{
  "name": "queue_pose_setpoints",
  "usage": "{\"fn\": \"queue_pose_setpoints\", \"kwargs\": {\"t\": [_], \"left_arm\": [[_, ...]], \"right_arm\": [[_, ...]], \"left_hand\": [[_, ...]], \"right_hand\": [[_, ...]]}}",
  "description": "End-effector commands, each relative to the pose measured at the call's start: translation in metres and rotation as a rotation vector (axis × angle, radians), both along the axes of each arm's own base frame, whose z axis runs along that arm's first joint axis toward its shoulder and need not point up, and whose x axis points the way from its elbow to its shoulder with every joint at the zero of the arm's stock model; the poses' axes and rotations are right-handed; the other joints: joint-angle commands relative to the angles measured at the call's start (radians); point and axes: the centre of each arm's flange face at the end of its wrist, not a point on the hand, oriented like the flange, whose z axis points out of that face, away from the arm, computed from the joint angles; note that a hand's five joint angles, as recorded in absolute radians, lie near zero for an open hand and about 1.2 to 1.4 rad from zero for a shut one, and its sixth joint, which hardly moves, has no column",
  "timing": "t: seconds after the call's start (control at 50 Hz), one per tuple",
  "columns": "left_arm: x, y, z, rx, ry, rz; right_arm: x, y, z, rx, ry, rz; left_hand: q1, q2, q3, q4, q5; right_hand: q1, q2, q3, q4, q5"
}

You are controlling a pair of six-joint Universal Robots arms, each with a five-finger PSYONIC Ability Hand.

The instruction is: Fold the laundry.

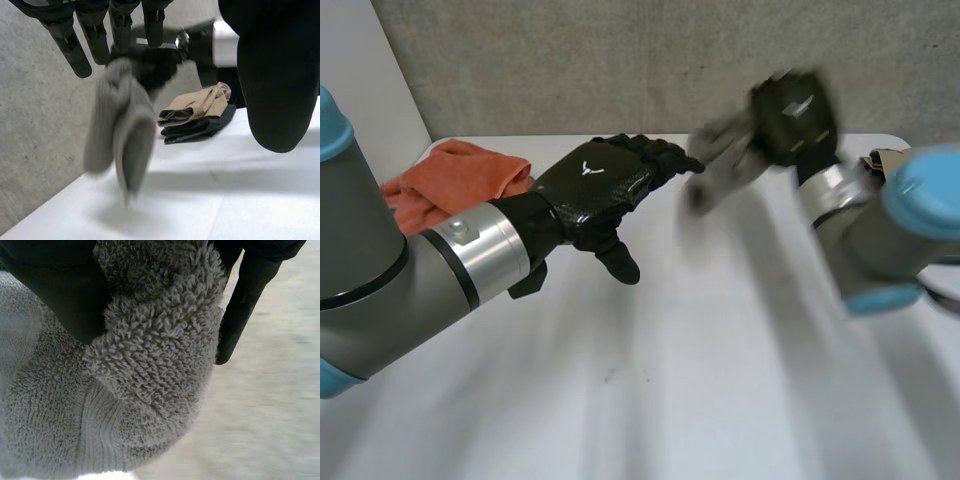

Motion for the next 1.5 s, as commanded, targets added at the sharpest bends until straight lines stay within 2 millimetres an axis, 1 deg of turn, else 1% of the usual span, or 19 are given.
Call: {"fn": "queue_pose_setpoints", "kwargs": {"t": [0.02, 0.12, 0.22, 0.38, 0.46, 0.6, 0.64, 0.72, 0.86, 0.94, 1.04, 1.1, 1.12, 1.14, 1.2, 1.24, 1.32, 1.42, 1.5], "left_arm": [[-0.004, 0.007, 0.004, -0.009, 0.009, -0.019], [-0.006, 0.009, 0.003, -0.007, 0.008, -0.027], [-0.008, 0.009, -0.003, 0.008, -0.001, -0.032], [-0.016, 0.011, -0.021, 0.048, -0.024, -0.055], [-0.019, 0.015, -0.023, 0.045, -0.023, -0.068], [-0.023, 0.022, -0.021, 0.04, -0.018, -0.088], [-0.023, 0.023, -0.019, 0.033, -0.015, -0.091], [-0.025, 0.025, -0.017, 0.016, -0.004, -0.099], [-0.027, 0.031, -0.012, 0.0, 0.005, -0.111], [-0.025, 0.031, -0.004, -0.021, 0.018, -0.107], [-0.022, 0.029, 0.014, -0.07, 0.047, -0.075], [-0.019, 0.024, 0.032, -0.119, 0.076, -0.018], [-0.017, 0.022, 0.037, -0.132, 0.086, 0.005], [-0.015, 0.019, 0.042, -0.146, 0.095, 0.034], [0.003, -0.002, 0.065, -0.211, 0.132, 0.197], [0.021, -0.026, 0.073, -0.247, 0.145, 0.33], [0.052, -0.077, 0.063, -0.255, 0.121, 0.483], [0.097, -0.145, 0.014, -0.216, -0.011, 0.647], [0.128, -0.193, -0.028, -0.257, -0.139, 0.727]], "right_arm": [[-0.091, -0.078, 0.053, -0.15, -0.118, -0.17], [-0.161, -0.124, 0.035, -0.167, -0.128, -0.2], [-0.232, -0.164, -0.025, -0.129, -0.094, -0.217], [-0.303, -0.177, -0.126, 0.011, -0.028, -0.209], [-0.31, -0.171, -0.141, 0.052, -0.024, -0.208], [-0.319, -0.157, -0.114, 0.058, -0.026, -0.236], [-0.315, -0.149, -0.106, 0.079, -0.034, -0.237], [-0.308, -0.133, -0.086, 0.148, -0.049, -0.238], [-0.303, -0.111, -0.059, 0.263, -0.075, -0.286], [-0.318, -0.101, -0.032, 0.28, -0.018, -0.486], [-0.33, -0.081, 0.033, 0.173, 0.125, -0.8], [-0.297, -0.077, 0.059, 0.079, 0.138, -0.747], [-0.26, -0.072, 0.073, 0.02, 0.13, -0.658], [-0.245, -0.067, 0.08, -0.012, 0.122, -0.622], [-0.192, -0.04, 0.102, -0.105, 0.098, -0.477], [-0.174, -0.027, 0.103, -0.131, 0.099, -0.418], [-0.127, 0.003, 0.08, -0.144, 0.14, -0.232], [-0.064, 0.063, 0.038, -0.096, 0.206, 0.02], [-0.051, 0.088, -0.003, 0.013, 0.258, 0.081]], "left_hand": [[0.029, 0.018, 0.011, 0.021, 0.002], [0.029, 0.018, 0.011, 0.021, 0.002], [0.029, 0.018, 0.011, 0.021, 0.002], [0.034, 0.024, 0.017, 0.027, 0.008], [0.034, 0.024, 0.017, 0.027, 0.008], [0.029, 0.018, 0.011, 0.021, 0.002], [0.029, 0.018, 0.011, 0.021, 0.002], [0.032, 0.021, 0.014, 0.024, 0.005], [0.032, 0.021, 0.014, 0.024, 0.005], [0.032, 0.021, 0.014, 0.024, 0.005], [0.032, 0.021, 0.014, 0.024, 0.005], [0.04, 0.03, 0.023, 0.033, 0.014], [0.04, 0.03, 0.023, 0.033, 0.014], [0.04, 0.03, 0.023, 0.033, 0.014], [0.04, 0.03, 0.023, 0.033, 0.014], [0.037, 0.027, 0.02, 0.03, 0.011], [0.037, 0.027, 0.02, 0.03, 0.011], [0.037, 0.027, 0.02, 0.03, 0.011], [0.04, 0.03, 0.023, 0.033, 0.014]], "right_hand": [[0.378, 0.249, 0.244, 0.2, 0.314], [0.378, 0.249, 0.244, 0.2, 0.314], [0.378, 0.249, 0.244, 0.2, 0.314], [0.378, 0.249, 0.244, 0.2, 0.314], [0.378, 0.249, 0.244, 0.2, 0.314], [0.286, 0.157, 0.152, 0.108, 0.222], [-0.304, -0.433, -0.438, -0.482, -0.368], [-0.844, -0.972, -0.977, -1.022, -0.907], [-0.844, -0.973, -0.978, -1.022, -0.908], [-0.844, -0.973, -0.978, -1.022, -0.908], [-0.844, -0.973, -0.978, -1.022, -0.908], [-0.844, -0.973, -0.978, -1.022, -0.908], [-0.844, -0.973, -0.978, -1.022, -0.908], [-0.844, -0.973, -0.978, -1.022, -0.908], [-0.844, -0.973, -0.978, -1.022, -0.908], [-0.844, -0.973, -0.978, -1.022, -0.908], [-0.844, -0.973, -0.978, -1.022, -0.908], [-0.844, -0.973, -0.978, -1.022, -0.908], [-0.844, -0.973, -0.978, -1.022, -0.908]]}}
